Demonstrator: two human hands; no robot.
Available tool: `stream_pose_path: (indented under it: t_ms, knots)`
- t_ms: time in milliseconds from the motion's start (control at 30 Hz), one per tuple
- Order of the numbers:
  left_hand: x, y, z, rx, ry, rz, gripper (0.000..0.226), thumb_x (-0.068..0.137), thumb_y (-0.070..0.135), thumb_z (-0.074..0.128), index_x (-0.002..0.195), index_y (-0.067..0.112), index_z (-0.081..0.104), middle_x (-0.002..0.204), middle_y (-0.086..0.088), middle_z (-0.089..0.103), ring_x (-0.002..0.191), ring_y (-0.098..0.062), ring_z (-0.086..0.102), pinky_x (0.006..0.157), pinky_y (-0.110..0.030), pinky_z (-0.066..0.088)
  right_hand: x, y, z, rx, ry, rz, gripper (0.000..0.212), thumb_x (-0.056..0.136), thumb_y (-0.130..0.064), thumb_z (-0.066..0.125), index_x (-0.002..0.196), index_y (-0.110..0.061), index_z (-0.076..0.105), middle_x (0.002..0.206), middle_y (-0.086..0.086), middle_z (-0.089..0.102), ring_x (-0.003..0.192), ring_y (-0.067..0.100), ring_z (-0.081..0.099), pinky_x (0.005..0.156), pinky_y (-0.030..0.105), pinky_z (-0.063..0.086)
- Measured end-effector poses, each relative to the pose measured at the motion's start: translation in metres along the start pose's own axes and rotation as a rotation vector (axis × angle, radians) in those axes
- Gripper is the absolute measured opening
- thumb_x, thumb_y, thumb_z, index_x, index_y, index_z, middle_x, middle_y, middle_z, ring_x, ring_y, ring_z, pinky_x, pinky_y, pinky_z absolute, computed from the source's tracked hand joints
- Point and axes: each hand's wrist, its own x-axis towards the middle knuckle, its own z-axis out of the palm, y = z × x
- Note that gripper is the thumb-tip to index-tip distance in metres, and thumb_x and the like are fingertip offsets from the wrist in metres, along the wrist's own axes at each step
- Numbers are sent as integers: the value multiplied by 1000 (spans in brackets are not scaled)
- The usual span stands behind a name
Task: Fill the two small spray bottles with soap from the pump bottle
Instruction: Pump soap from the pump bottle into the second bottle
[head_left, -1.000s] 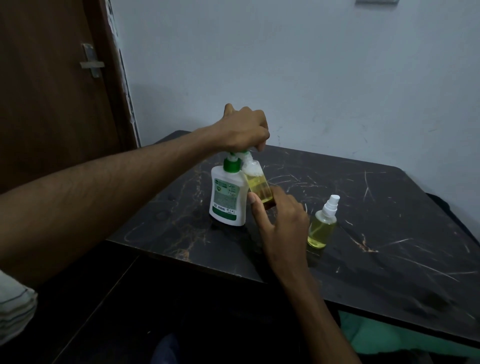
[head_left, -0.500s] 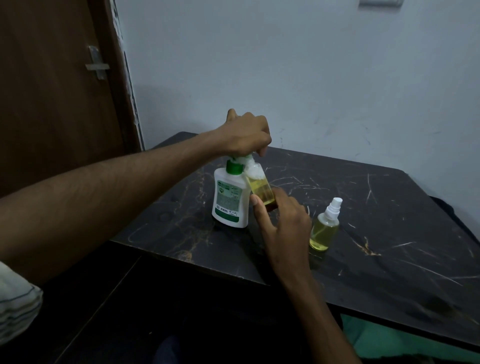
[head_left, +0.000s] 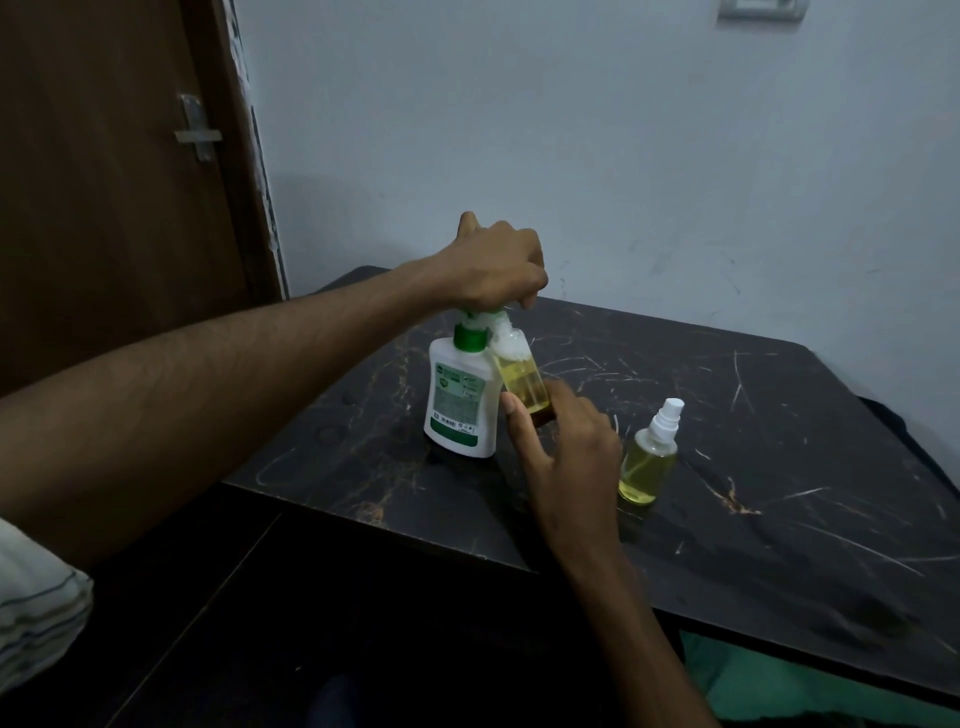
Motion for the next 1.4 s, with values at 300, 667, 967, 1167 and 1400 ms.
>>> stream_pose_path:
  t_ms: [300, 667, 967, 1167, 1400]
  knots:
    - [-1, -1, 0, -3, -25, -4, 24, 86, 27, 56, 78, 17, 77, 93, 19, 65, 97, -18, 61, 102, -54, 26, 0, -1, 0, -8, -14, 3, 54, 102, -69, 38, 112, -24, 66, 95, -7, 65, 88, 14, 60, 79, 42, 54]
    - [-1, -1, 2, 8, -37, 9, 23, 87, 26, 56, 77, 17, 75, 88, 24, 58, 96, -18, 61, 103, -54, 26, 0, -1, -1, -16, -3, -3, 49, 103, -67, 41, 110, -25, 66, 94, -7, 65, 87, 14, 60, 78, 42, 54]
    - [-1, -2, 5, 20, -40, 4, 23, 87, 27, 57, 76, 19, 75, 90, 23, 58, 97, -18, 60, 103, -54, 26, 0, -2, -1, -11, 1, -7, 50, 103, -66, 41, 110, -24, 67, 94, -6, 66, 88, 14, 61, 78, 42, 54]
    - [0, -2, 3, 4, -26, 7, 21, 86, 27, 60, 78, 17, 76, 111, 14, 65, 101, -18, 59, 104, -54, 26, 0, -2, -1, -16, 8, -11, 51, 103, -66, 41, 109, -22, 67, 92, -6, 65, 85, 15, 60, 77, 43, 54]
    - [1, -2, 2, -6, -33, 1, 22, 86, 28, 56, 74, 19, 73, 105, 14, 68, 98, -17, 61, 102, -53, 25, 0, -2, 0, -19, 0, -8, 54, 103, -69, 38, 111, -23, 66, 95, -5, 66, 87, 14, 61, 79, 44, 55]
